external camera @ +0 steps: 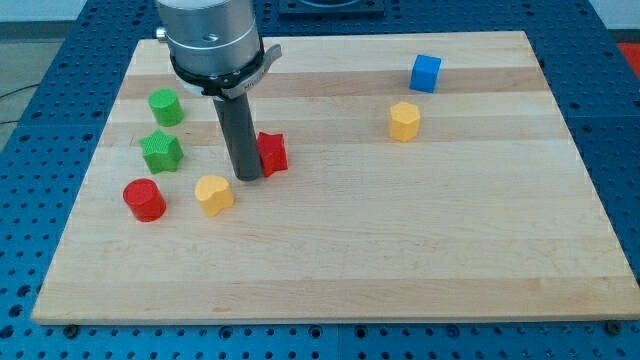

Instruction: Place the yellow hexagon to the top of the red star

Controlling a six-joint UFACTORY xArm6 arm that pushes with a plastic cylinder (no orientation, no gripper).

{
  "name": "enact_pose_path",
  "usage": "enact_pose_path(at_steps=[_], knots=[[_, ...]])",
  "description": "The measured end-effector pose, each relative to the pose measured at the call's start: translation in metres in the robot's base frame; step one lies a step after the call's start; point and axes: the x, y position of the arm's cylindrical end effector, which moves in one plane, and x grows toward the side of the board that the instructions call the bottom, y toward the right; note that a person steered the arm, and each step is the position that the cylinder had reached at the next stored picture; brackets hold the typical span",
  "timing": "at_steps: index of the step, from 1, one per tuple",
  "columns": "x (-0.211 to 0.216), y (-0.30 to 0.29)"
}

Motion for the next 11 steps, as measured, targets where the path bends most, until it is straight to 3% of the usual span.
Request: enact_pose_path(at_steps=[2,4,5,7,9,10,11], knots=[[0.020,0.055],[-0.029,0.198],[-0.051,0.212],[-0.090,0.191],[-0.150,0.101],[-0.159,0.095],[-0.169,0.124]])
